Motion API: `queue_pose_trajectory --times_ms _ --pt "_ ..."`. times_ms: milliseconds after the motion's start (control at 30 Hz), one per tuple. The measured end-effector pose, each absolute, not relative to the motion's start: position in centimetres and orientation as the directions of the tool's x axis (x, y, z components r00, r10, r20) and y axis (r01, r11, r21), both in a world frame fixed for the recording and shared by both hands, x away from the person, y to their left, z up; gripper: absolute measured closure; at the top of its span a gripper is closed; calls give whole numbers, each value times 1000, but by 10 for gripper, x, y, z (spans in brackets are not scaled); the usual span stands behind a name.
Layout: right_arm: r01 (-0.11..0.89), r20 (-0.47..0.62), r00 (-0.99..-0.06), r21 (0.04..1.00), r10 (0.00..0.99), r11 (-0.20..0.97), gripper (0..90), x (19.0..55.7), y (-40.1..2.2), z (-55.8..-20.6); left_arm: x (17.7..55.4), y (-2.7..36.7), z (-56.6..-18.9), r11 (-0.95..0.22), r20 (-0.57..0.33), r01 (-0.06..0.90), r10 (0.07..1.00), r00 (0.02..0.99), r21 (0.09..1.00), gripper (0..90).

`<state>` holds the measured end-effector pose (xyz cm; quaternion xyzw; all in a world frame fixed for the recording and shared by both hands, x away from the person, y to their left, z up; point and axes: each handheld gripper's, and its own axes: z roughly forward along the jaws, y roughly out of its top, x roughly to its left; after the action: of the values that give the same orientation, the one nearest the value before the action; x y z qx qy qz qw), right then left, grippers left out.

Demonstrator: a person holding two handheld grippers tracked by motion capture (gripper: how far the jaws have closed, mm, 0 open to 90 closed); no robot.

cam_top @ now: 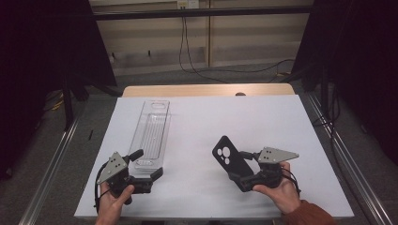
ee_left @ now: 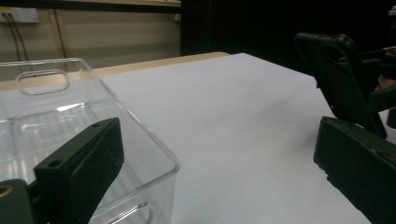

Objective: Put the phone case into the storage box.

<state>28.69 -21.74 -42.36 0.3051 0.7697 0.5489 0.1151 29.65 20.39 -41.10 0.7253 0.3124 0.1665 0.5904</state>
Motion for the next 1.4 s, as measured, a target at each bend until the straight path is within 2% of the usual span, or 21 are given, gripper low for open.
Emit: queue_pose_trajectory --times_ms 200,633,733,1000,1400 --pt "342 159 -798 914 582 218 140 287 -213 -423 300 185 -407 -162 -110 246 577 809 956 19" --pt "343 169 -804 915 569 213 139 293 -208 -418 315 164 -393 -143 -141 254 536 832 957 43" --pt "326 155 -814 919 559 221 139 299 -203 -411 326 152 -388 -165 -166 276 485 859 947 44" --pt "297 139 -828 931 543 214 139 306 -198 -402 339 137 -376 -153 -171 257 426 888 954 44" --pt "272 123 -839 938 530 213 139 319 -196 -402 359 105 -364 -213 -151 219 296 943 952 51"
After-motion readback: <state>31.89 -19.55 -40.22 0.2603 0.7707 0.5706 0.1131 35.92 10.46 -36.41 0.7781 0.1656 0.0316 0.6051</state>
